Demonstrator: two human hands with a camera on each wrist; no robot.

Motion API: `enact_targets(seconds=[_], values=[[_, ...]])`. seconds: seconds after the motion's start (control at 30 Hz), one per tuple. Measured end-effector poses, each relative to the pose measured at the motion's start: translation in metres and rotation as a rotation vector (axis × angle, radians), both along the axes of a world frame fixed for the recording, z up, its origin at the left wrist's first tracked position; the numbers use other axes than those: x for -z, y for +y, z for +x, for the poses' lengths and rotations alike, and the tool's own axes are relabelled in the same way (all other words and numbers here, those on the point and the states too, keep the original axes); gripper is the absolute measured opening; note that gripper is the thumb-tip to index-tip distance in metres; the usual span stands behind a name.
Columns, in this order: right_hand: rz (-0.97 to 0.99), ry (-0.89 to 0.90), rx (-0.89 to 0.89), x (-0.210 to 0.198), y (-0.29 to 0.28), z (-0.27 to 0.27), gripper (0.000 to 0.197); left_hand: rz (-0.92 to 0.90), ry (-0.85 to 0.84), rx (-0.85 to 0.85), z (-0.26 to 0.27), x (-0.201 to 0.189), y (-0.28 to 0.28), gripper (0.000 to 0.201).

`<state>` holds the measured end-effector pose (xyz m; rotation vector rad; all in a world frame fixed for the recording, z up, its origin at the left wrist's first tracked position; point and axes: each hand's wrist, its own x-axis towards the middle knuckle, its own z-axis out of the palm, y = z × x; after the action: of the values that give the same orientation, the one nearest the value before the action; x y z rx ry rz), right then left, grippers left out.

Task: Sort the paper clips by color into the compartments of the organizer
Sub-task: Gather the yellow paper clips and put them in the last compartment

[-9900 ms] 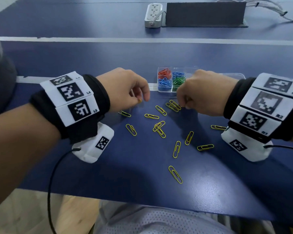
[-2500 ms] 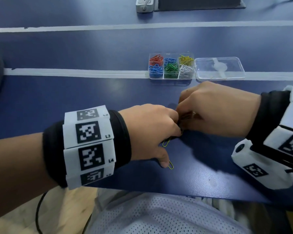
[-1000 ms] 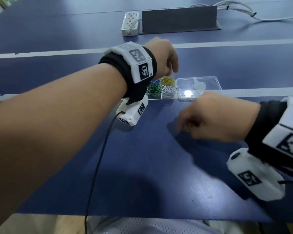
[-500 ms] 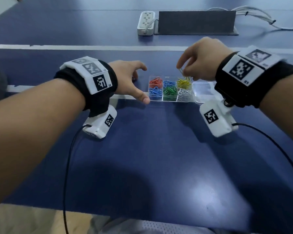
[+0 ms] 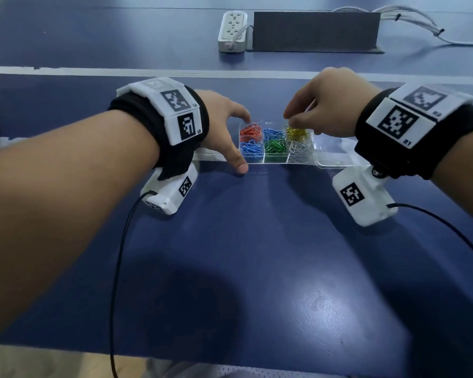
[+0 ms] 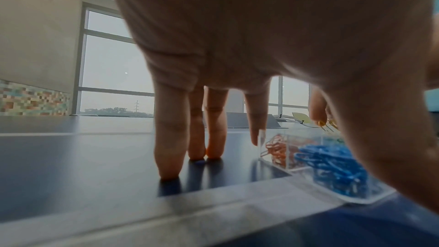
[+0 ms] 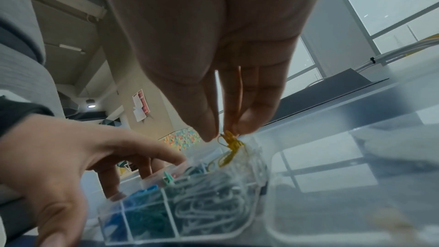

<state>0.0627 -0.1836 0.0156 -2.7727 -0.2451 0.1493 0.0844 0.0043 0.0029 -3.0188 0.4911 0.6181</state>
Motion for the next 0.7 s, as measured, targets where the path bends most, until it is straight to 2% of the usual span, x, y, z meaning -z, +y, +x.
enact_targets(seconds=[0.2, 0.47, 0.5, 0.63, 0.7], values=[[-0.09, -0.007, -0.081, 0.001, -0.002, -0.003, 0.025, -0.007, -0.032, -0.009, 0.004, 0.005, 0.002, 0.085], [-0.179, -0.04, -0.077, -0.004, -0.034, -0.009, 0.023, -0.004, -0.007, -0.044, 0.003, 0.005, 0.002, 0.098], [-0.214, 0.005, -0.083, -0.004, -0.041, -0.01, 0.028, 0.002, -0.012, -0.04, 0.003, 0.005, 0.002, 0.097], [-0.363, 0.301, -0.081, -0.001, -0.063, -0.015, 0.091, 0.003, -0.028, -0.043, 0.002, 0.004, 0.001, 0.089], [-0.375, 0.339, -0.078, 0.003, -0.072, -0.016, 0.1, 0.001, -0.025, -0.045, 0.002, 0.004, 0.0, 0.088]])
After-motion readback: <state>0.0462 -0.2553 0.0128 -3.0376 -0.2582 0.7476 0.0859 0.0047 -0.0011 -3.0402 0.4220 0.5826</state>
